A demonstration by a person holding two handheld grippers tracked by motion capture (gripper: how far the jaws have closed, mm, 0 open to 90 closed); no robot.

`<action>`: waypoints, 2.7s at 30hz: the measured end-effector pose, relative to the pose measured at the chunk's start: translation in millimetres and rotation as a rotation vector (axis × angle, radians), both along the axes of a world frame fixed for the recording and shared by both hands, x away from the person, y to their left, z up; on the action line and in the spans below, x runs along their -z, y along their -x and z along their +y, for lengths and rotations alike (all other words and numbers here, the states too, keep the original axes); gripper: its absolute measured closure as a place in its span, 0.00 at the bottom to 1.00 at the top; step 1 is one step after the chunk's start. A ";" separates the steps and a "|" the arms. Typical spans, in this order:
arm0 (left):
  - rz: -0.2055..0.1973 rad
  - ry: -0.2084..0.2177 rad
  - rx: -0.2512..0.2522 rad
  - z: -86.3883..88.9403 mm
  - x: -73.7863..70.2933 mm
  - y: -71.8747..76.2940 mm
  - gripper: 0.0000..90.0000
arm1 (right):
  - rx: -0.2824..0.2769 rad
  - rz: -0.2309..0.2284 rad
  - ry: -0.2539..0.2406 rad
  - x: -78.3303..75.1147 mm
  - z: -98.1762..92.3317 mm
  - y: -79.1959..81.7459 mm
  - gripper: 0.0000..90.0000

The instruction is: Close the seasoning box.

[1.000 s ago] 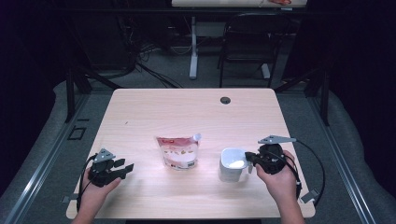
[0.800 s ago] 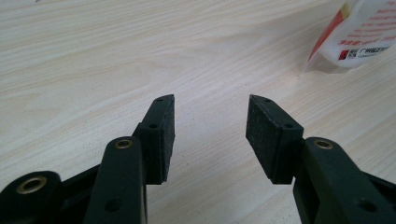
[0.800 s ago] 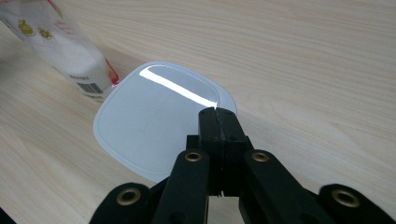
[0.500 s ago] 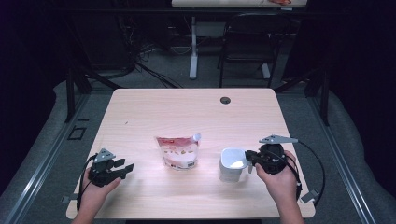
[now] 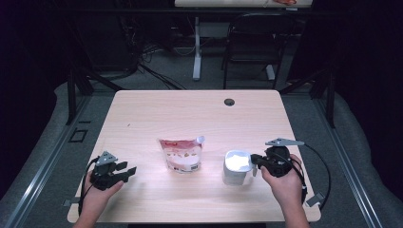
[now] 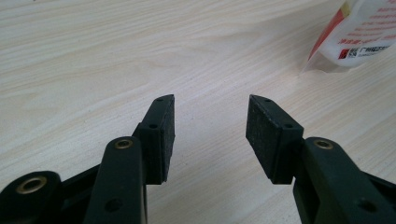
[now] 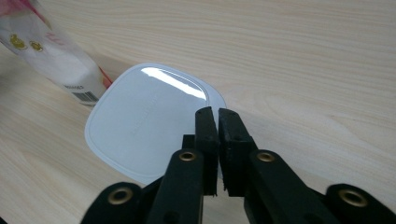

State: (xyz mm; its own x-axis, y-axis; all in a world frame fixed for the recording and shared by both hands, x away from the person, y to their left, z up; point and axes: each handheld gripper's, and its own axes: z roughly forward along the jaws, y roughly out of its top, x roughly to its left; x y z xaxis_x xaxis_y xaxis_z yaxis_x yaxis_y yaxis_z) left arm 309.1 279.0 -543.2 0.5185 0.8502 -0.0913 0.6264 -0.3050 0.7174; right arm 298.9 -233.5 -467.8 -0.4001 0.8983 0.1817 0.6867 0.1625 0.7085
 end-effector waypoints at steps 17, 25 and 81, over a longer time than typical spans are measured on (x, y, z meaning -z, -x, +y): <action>0.001 -0.006 0.000 -0.7 0.2 -0.3 0.58 | 0.012 0.008 -0.009 4.0 -5.3 -0.2 1.00; 0.001 -0.007 0.004 -1.0 0.4 -0.6 0.58 | 0.018 0.003 -0.025 5.1 -5.6 0.6 1.00; -0.002 -0.011 0.008 -2.0 0.4 -3.8 0.58 | 0.051 0.049 -0.110 31.3 -26.6 -0.3 0.97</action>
State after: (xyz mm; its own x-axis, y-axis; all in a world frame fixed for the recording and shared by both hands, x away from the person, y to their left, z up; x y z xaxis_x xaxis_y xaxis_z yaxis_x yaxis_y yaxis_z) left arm 313.0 277.0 -543.6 0.5259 0.8467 -0.0811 0.6223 -0.3180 0.7153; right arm 299.3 -260.0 -499.1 -0.3427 0.8908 0.2985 0.7261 0.0495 0.6859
